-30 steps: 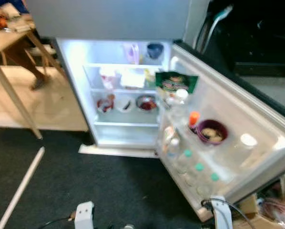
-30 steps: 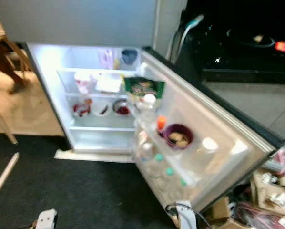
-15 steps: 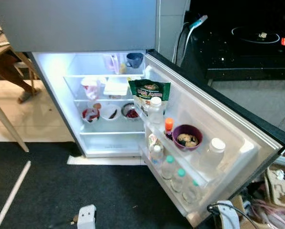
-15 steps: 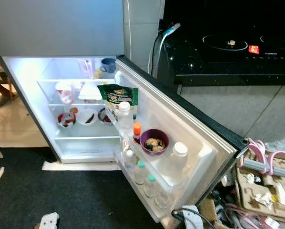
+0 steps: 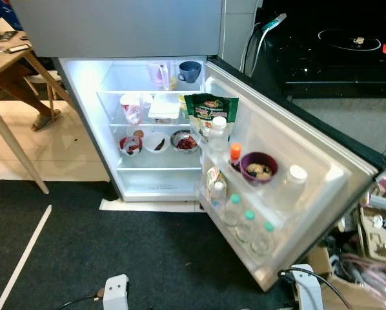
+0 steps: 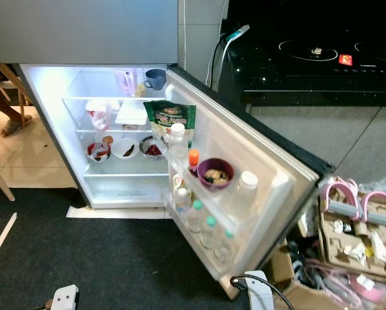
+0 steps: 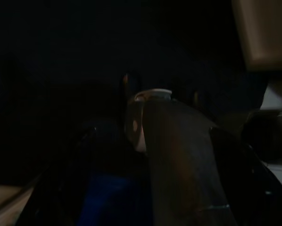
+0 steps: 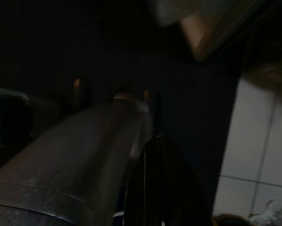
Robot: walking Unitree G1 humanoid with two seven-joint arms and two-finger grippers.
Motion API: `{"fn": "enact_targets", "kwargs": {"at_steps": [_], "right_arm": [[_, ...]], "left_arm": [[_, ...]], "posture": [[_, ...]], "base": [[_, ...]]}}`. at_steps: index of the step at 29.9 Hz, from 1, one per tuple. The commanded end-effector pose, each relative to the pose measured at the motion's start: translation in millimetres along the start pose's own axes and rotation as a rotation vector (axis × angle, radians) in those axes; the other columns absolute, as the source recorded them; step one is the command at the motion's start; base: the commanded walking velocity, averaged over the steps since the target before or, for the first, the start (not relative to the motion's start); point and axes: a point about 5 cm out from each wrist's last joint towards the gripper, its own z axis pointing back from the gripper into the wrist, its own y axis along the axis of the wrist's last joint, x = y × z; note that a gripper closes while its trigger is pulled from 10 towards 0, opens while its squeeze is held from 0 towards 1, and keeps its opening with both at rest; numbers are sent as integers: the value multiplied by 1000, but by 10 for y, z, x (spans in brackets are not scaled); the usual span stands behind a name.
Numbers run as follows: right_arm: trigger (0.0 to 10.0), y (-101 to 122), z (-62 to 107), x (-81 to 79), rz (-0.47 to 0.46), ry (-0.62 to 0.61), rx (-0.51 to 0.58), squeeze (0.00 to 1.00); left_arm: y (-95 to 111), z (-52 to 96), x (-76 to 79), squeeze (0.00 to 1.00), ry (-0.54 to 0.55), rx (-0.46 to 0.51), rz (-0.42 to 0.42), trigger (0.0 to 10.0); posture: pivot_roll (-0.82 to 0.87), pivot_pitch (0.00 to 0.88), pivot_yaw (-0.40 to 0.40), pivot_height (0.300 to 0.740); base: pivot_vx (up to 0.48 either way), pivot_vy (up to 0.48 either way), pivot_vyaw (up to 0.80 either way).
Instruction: Restocking fridge
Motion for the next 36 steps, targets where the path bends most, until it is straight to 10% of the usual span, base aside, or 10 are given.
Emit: {"fn": "enact_targets", "kwargs": {"at_steps": [1, 26, 36], "right_arm": [[10000, 96, -1, 5, 10, -4, 25, 0], [10000, 374, 40, 118, -96, -56, 167, 0], [10000, 1666, 612, 718, -491, -207, 741, 0]], "left_arm": [[-92, 33, -48, 0, 9, -24, -7, 10000], [-104, 54, -125, 0, 68, -30, -27, 10000], [-74, 66, -169, 0, 79, -8, -8, 10000]], "posture": [[-59, 0, 1, 740], [-63, 0, -1, 740], [-45, 0, 1, 740]], "base": [[0, 0, 0], [0, -129, 0], [0, 0, 0]]}}
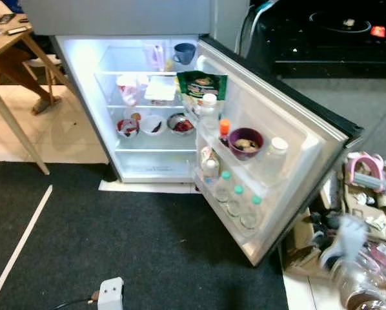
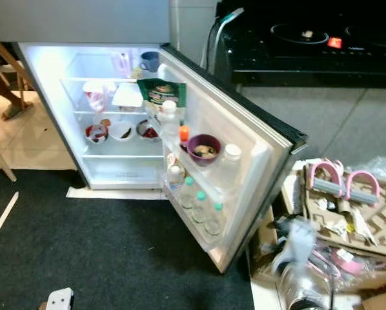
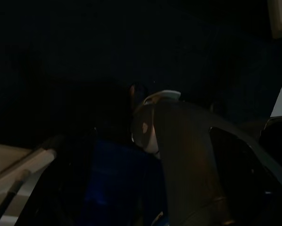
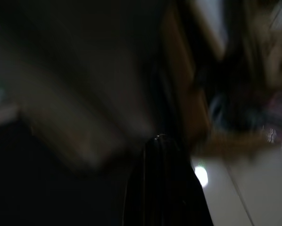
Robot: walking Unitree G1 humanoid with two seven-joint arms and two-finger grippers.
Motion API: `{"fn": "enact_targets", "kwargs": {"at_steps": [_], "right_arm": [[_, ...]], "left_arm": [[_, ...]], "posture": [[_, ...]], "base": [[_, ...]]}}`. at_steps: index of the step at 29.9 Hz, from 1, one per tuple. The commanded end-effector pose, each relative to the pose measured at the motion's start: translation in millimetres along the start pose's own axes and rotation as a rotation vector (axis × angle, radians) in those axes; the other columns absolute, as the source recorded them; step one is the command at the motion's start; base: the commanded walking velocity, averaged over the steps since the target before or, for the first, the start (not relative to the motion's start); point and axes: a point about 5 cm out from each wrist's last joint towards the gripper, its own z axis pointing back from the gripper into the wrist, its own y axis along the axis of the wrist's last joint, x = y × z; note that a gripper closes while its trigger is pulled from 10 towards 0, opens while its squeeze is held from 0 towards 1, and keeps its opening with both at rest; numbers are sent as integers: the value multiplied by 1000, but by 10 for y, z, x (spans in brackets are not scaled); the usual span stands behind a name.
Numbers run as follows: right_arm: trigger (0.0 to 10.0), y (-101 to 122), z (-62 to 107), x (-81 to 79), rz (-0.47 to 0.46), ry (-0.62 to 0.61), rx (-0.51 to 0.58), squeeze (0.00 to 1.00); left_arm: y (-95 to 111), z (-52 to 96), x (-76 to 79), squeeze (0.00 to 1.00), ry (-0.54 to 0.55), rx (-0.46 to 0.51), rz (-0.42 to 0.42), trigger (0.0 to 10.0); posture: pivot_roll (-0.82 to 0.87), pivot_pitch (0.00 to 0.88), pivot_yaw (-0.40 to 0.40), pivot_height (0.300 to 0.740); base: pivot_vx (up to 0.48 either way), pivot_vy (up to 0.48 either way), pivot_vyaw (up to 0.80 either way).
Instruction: Restocking fridge
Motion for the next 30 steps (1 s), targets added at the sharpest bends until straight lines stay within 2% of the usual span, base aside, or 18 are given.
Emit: {"fn": "enact_targets", "kwargs": {"at_steps": [1, 2, 4, 5, 8, 10, 11, 12, 13, 14, 16, 18, 23, 27, 28, 29, 30], "right_arm": [[10000, 272, -22, 38, -76, -41, 111, 0], [10000, 409, -32, 37, -95, -52, 156, 0], [10000, 571, -36, 47, -111, -72, 207, 0], [10000, 571, -36, 47, -111, -72, 207, 0], [10000, 868, -24, 62, -112, -113, 302, 0], [10000, 978, -31, -3, -175, -57, 339, 0], [10000, 978, -31, -3, -175, -57, 339, 0], [10000, 1015, -57, -163, -214, 76, 343, 0], [10000, 1026, -65, -241, -222, 140, 343, 0], [10000, 1026, -65, -241, -222, 140, 343, 0], [10000, 1003, -77, -521, -181, 369, 320, 0], [10000, 974, -63, -724, -140, 542, 300, 0], [10000, 962, -16, -937, -87, 755, 279, 0], [10000, 943, -2, -970, -60, 803, 265, 0], [10000, 881, 29, -1041, 1, 904, 219, 0], [10000, 881, 29, -1041, 1, 904, 219, 0], [10000, 825, 53, -1095, 46, 977, 181, 0]], "left_arm": [[-8, 17, -53, 0, 13, 6, 15, 10000], [-7, 19, -59, 0, 14, 9, 20, 10000], [-8, 22, -67, 0, 16, 12, 25, 10000], [-8, 22, -67, 0, 16, 12, 25, 10000], [-30, 35, -92, 0, 20, 13, 35, 10000], [-45, 41, -103, 0, 22, 11, 40, 10000], [-45, 41, -103, 0, 22, 11, 40, 10000], [-50, 44, -109, 0, 23, 9, 40, 10000], [-50, 45, -111, 0, 23, 9, 40, 10000], [-50, 45, -111, 0, 23, 9, 40, 10000], [-41, 43, -111, 0, 21, 11, 41, 10000], [-30, 40, -108, 0, 18, 13, 39, 10000], [-7, 34, -104, 0, 14, 15, 34, 10000], [-2, 33, -104, 0, 13, 16, 33, 10000], [1, 32, -102, 0, 11, 15, 31, 10000], [1, 32, -102, 0, 11, 15, 31, 10000], [3, 32, -102, 0, 10, 15, 30, 10000]], "posture": [[-45, 0, 1, 740], [-45, 0, 1, 740], [-36, 0, -1, 740], [-36, 0, -1, 740], [-31, 0, -1, 740], [-30, 0, -1, 740], [-30, 0, -1, 740], [-30, 0, 1, 740], [-30, 0, 1, 740], [-30, 0, 1, 740], [-30, 0, 2, 740], [-30, 0, 2, 740], [-36, 0, 5, 740], [-38, 0, 7, 740], [-38, 0, 7, 740], [-38, 0, 7, 740], [-38, 0, 7, 740]], "base": [[0, 0, 0], [0, 0, 0], [0, 0, 0], [0, 0, 0], [0, 0, 0], [0, 0, 0], [0, 0, 0], [0, 0, 0], [0, 0, 0], [0, 0, 0], [0, 0, 0], [0, 0, 0], [0, 0, 0], [0, 0, 0], [0, 0, 0], [0, 0, 0], [0, 0, 0]]}}
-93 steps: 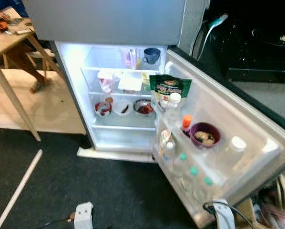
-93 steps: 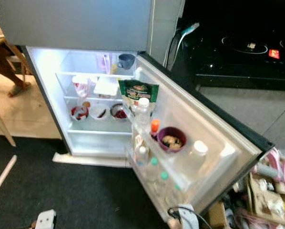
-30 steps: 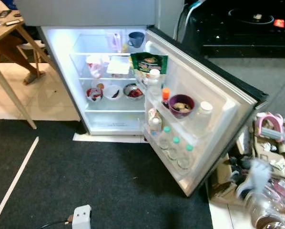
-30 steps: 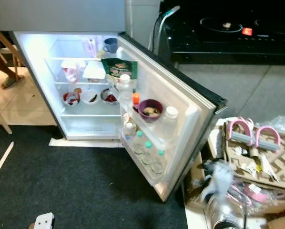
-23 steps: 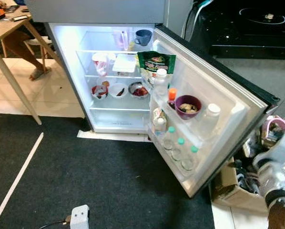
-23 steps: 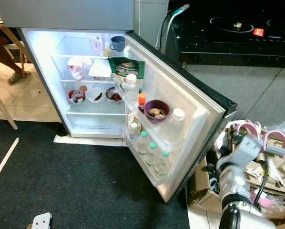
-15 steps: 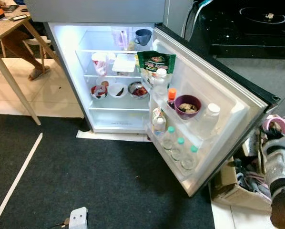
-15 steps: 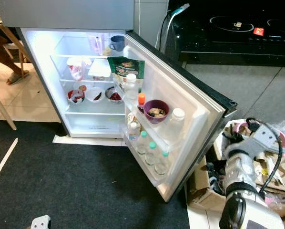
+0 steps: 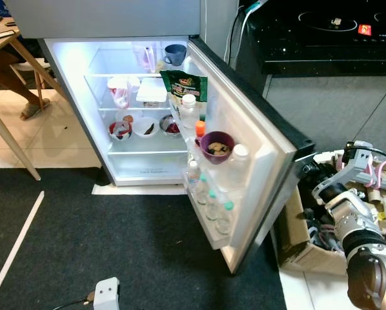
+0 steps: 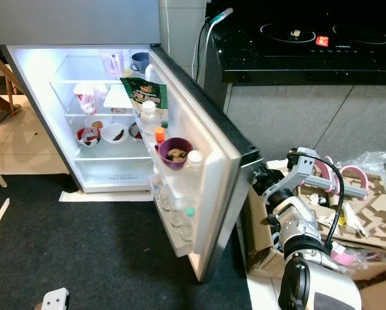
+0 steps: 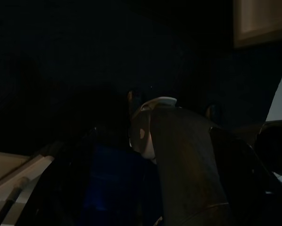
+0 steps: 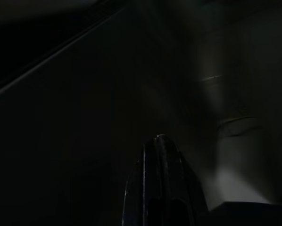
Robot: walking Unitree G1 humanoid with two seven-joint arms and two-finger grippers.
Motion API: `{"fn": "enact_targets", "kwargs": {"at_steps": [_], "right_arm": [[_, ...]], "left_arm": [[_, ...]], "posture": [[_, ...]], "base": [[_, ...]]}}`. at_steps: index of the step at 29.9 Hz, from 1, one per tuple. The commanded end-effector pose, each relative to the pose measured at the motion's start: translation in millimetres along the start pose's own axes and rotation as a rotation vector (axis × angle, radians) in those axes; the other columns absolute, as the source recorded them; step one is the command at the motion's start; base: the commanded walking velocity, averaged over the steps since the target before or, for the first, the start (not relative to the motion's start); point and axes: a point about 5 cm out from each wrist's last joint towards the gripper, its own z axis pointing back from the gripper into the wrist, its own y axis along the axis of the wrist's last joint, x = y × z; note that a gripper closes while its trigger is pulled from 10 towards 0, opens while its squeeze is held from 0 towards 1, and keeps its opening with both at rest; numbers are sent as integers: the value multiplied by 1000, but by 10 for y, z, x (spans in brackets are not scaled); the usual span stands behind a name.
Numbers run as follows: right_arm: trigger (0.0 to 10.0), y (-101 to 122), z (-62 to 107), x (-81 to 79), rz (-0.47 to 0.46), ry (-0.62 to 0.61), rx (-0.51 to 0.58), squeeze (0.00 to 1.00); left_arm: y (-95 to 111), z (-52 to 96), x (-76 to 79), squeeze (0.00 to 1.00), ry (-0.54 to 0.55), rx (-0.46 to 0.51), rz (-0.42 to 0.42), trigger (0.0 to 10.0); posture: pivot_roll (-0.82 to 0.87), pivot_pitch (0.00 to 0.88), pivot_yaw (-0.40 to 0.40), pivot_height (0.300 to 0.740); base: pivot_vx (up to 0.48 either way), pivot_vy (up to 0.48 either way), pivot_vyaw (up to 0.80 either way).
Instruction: Restocking fridge
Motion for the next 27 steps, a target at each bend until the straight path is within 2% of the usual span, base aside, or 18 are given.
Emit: {"fn": "enact_targets", "kwargs": {"at_steps": [1, 2, 4, 5, 6, 7, 8, 9, 10, 11, 12, 15, 17, 18, 21, 22, 26, 27], "right_arm": [[10000, -108, -54, -114, 15, 124, -83, 0], [10000, -108, -54, -114, 15, 124, -83, 0], [10000, -286, -180, -462, 47, 419, -194, 0], [10000, -286, -180, -462, 47, 419, -194, 0], [10000, -345, -224, -717, 52, 597, -230, 0], [10000, -345, -224, -717, 52, 597, -230, 0], [10000, -379, -241, -980, 49, 754, -252, 0], [10000, -379, -241, -980, 49, 754, -252, 0], [10000, -400, -242, -1231, 42, 880, -261, 0], [10000, -400, -242, -1231, 42, 880, -261, 0], [10000, -417, -242, -1384, 38, 952, -266, 0], [10000, -597, -457, -1148, 100, 712, -247, 0], [10000, -714, -458, -852, 128, 449, -272, 0], [10000, -714, -458, -852, 128, 449, -272, 0], [10000, -864, -268, -474, 175, 102, -340, 0], [10000, -864, -268, -474, 175, 102, -340, 0], [10000, -971, 18, -201, 165, -195, -350, 0], [10000, -971, 18, -201, 165, -195, -350, 0]], "left_arm": [[-9, 22, -73, 0, 16, -7, -3, 10000], [-9, 22, -73, 0, 16, -7, -3, 10000], [-17, 24, -75, 0, 15, -11, -5, 10000], [-17, 24, -75, 0, 15, -11, -5, 10000], [-19, 25, -78, 0, 14, -13, -5, 10000], [-19, 25, -78, 0, 14, -13, -5, 10000], [-20, 26, -81, 0, 13, -14, -5, 10000], [-20, 26, -81, 0, 13, -14, -5, 10000], [-19, 26, -83, 0, 13, -15, -6, 10000], [-19, 26, -83, 0, 13, -15, -6, 10000], [-17, 26, -83, 0, 12, -15, -6, 10000], [-16, 19, -62, 0, 9, -16, -4, 10000], [-18, 16, -52, 0, 7, -16, -1, 10000], [-18, 16, -52, 0, 7, -16, -1, 10000], [-27, 15, -43, 0, 7, -18, 3, 10000], [-27, 15, -43, 0, 7, -18, 3, 10000], [-35, 14, -35, 0, 8, -20, 3, 10000], [-35, 14, -35, 0, 8, -20, 3, 10000]], "posture": [[-42, 0, 4, 740], [-42, 0, 4, 740], [-42, 0, 6, 740], [-42, 0, 6, 740], [-43, 0, 9, 740], [-43, 0, 9, 740], [-44, 0, 11, 740], [-44, 0, 11, 740], [-46, 0, 11, 740], [-46, 0, 11, 740], [-46, 0, 10, 740], [-47, 0, 11, 740], [-47, 0, 8, 740], [-47, 0, 8, 740], [-46, 0, 6, 740], [-46, 0, 6, 740], [-50, 0, 1, 740], [-50, 0, 1, 740]], "base": [[0, 0, 0], [0, 0, 0], [0, 0, 0], [0, 0, 0], [0, 0, 0], [0, 0, 0], [0, 0, 0], [0, 0, 0], [0, 0, 0], [0, 0, 0], [0, 0, 0], [0, 0, 0], [0, 0, 0], [0, 0, 0], [0, 0, 0], [0, 0, 0], [0, 0, 0], [0, 0, 0]]}}
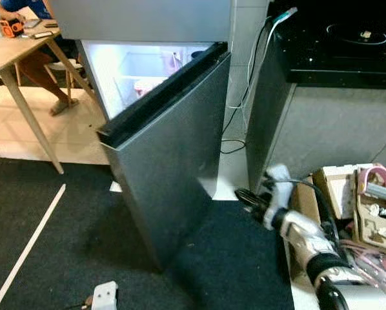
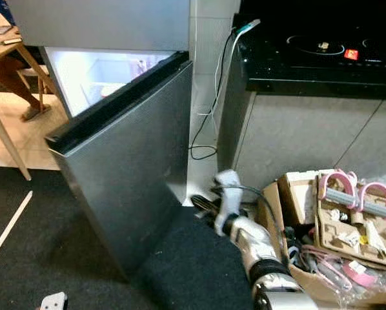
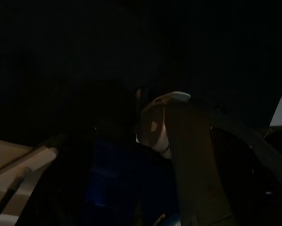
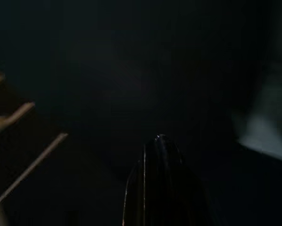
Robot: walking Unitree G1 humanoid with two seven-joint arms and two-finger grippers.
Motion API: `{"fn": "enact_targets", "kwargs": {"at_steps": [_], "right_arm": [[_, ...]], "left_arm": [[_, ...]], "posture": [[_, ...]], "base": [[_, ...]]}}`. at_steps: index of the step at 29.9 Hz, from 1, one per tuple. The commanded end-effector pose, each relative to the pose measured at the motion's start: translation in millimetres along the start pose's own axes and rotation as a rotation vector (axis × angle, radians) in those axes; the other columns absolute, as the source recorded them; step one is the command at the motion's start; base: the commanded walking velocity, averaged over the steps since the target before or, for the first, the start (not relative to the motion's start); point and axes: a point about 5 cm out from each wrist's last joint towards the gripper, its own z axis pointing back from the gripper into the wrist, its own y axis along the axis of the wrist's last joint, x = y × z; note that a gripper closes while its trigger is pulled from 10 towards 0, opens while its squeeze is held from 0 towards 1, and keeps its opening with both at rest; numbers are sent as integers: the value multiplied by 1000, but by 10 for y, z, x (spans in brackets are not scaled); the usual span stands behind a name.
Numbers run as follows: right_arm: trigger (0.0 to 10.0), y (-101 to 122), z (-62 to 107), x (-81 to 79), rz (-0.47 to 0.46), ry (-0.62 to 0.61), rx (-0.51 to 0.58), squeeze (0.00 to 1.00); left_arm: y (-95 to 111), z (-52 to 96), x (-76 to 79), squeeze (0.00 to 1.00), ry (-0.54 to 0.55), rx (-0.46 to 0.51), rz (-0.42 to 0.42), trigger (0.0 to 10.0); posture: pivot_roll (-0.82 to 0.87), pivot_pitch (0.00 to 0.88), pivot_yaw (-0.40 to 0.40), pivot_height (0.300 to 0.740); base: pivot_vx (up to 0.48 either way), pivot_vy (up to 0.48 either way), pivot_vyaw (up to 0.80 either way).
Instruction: Restocking fridge
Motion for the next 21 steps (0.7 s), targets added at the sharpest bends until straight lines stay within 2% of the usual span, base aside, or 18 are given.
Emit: {"fn": "enact_targets", "kwargs": {"at_steps": [1, 2, 3, 4, 6, 7, 8, 9, 10, 11, 12, 14, 15, 16, 21], "right_arm": [[10000, -74, 54, 72, -18, -100, -4, 0], [10000, -199, 124, 136, -27, -170, -35, 0], [10000, -199, 124, 136, -27, -170, -35, 0], [10000, -536, 315, 250, -59, -283, -122, 0], [10000, -536, 315, 250, -59, -283, -122, 0], [10000, -669, 391, 272, -95, -304, -163, 0], [10000, -917, 536, 284, -112, -333, -263, 0], [10000, -917, 536, 284, -112, -333, -263, 0], [10000, -1108, 654, 273, -115, -345, -347, 0], [10000, -1219, 726, 262, -103, -357, -398, 0], [10000, -1219, 726, 262, -103, -357, -398, 0], [10000, -1469, 909, 232, -53, -382, -526, 0], [10000, -1469, 909, 232, -53, -382, -526, 0], [10000, -1660, 1094, 226, 9, -419, -640, 0], [10000, -1778, 1243, 239, 80, -456, -714, 0]], "left_arm": [[-33, 9, -15, 0, 11, -12, 4, 10000], [-33, 7, -10, 0, 10, -11, 3, 10000], [-33, 7, -10, 0, 10, -11, 3, 10000], [-32, 4, -1, 0, 12, -11, -3, 10000], [-32, 4, -1, 0, 12, -11, -3, 10000], [-31, 3, 2, 0, 13, -10, -6, 10000], [-26, 2, 2, 0, 16, -9, -11, 10000], [-26, 2, 2, 0, 16, -9, -11, 10000], [-23, 1, 3, 0, 17, -7, -15, 10000], [-20, 0, 4, 0, 18, -6, -17, 10000], [-20, 0, 4, 0, 18, -6, -17, 10000], [-5, -5, 9, 0, 22, -2, -25, 10000], [-5, -5, 9, 0, 22, -2, -25, 10000], [13, -8, 6, 0, 35, 1, -53, 10000], [-13, -10, 17, 0, 27, -29, -100, 10000]], "posture": [[-50, 0, 1, 740], [-50, 0, 1, 740], [-50, 0, 1, 740], [-50, 0, 1, 740], [-50, 0, 1, 740], [-50, 0, 1, 740], [-50, 0, 1, 740], [-50, 0, 1, 740], [-50, 0, 1, 740], [-50, 0, 1, 740], [-50, 0, 1, 740], [-53, 0, 2, 740], [-53, 0, 2, 740], [-54, 0, 5, 740], [-54, 0, 5, 740]], "base": [[0, 0, 0], [0, 0, 0], [0, 0, 0], [0, 0, 0], [0, 0, 0], [0, 0, 0], [0, 0, 706], [0, 0, 706], [0, 0, 706], [0, 0, 706], [0, 0, 706], [0, 0, 706], [0, 0, 706], [0, 0, 706], [0, 0, 706]]}}
